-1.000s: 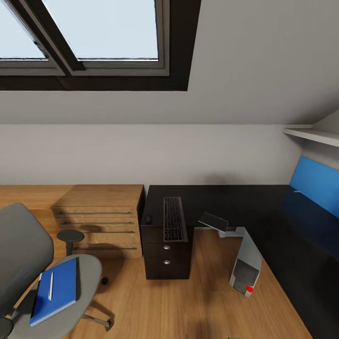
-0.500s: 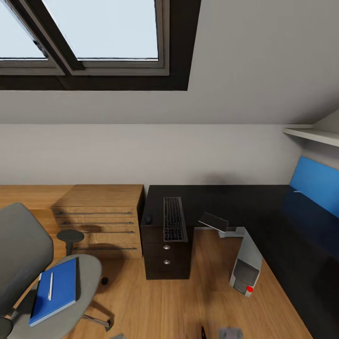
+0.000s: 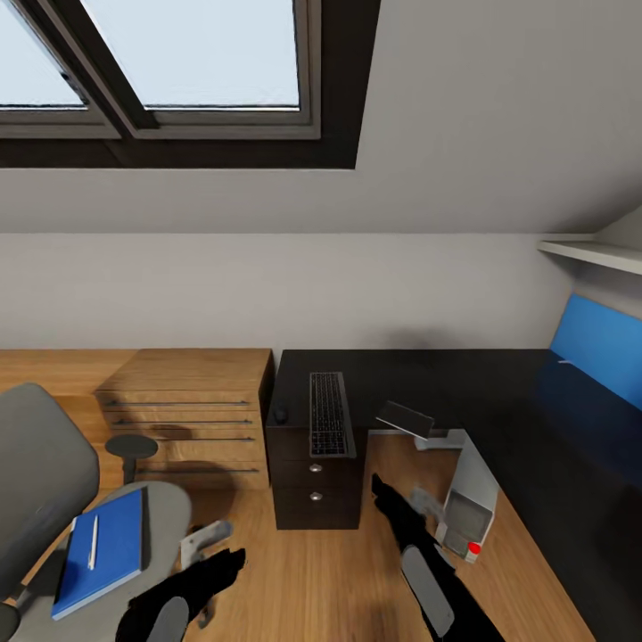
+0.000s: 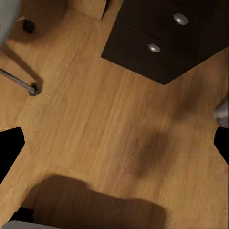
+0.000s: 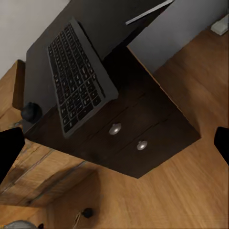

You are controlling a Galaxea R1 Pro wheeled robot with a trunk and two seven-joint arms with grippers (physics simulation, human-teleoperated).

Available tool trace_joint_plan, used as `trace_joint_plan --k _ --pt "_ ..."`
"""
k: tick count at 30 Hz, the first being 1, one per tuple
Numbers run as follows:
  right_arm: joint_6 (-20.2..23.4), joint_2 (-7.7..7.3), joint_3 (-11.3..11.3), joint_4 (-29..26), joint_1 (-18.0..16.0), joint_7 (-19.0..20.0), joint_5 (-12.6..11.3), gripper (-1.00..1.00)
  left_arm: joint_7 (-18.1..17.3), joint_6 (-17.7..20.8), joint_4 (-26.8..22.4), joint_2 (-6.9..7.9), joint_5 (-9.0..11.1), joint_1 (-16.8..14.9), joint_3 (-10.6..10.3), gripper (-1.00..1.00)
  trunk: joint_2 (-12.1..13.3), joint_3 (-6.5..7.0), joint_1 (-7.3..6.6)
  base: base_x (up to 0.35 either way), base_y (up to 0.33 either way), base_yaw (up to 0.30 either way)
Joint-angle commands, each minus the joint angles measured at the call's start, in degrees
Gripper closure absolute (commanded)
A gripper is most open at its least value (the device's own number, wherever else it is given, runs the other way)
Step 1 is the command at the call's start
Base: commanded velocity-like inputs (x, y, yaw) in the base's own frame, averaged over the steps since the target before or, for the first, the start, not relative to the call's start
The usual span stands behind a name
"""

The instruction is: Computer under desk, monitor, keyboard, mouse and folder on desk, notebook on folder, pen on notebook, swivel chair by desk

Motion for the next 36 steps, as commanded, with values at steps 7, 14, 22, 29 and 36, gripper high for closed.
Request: trace_joint_plan --k 7,14,22,29,36 --pt "0.0 -0.21 0.4 -2.0 0.6 1.0 -4.6 -1.0 -0.1 0.8 6.5 3.71 5.0 -1.2 5.0 -1.0 -2.9 -1.38 1.57 0.0 0.0 0.0" --pt "0.5 -0.8 0.4 -1.5 3.1 5.5 -4.7 -1.0 0.4 0.3 3.5 4.8 4.8 -1.2 -2.4 -1.0 -5.7 -2.64 3.11 0.0 0.0 0.0" --pt "14.2 -4.91 -0.3 -1.3 4.0 28.3 -7.8 -1.0 0.4 0.3 3.2 4.87 4.8 -1.2 -3.1 -1.0 -8.9 -4.08 4.86 0.0 0.0 0.0" --pt "23.1 -9.75 -1.0 -0.2 4.1 41.5 -16.6 -1.0 0.4 0.3 3.1 4.88 4.8 -1.1 -3.2 -1.0 -11.8 -5.33 6.4 0.0 0.0 0.0" --pt "23.7 -10.26 -0.9 -0.3 4.1 42.6 -17.3 -1.0 0.5 0.2 3.1 4.79 4.8 -1.2 -3.3 -1.0 -14.6 -6.59 7.94 0.0 0.0 0.0"
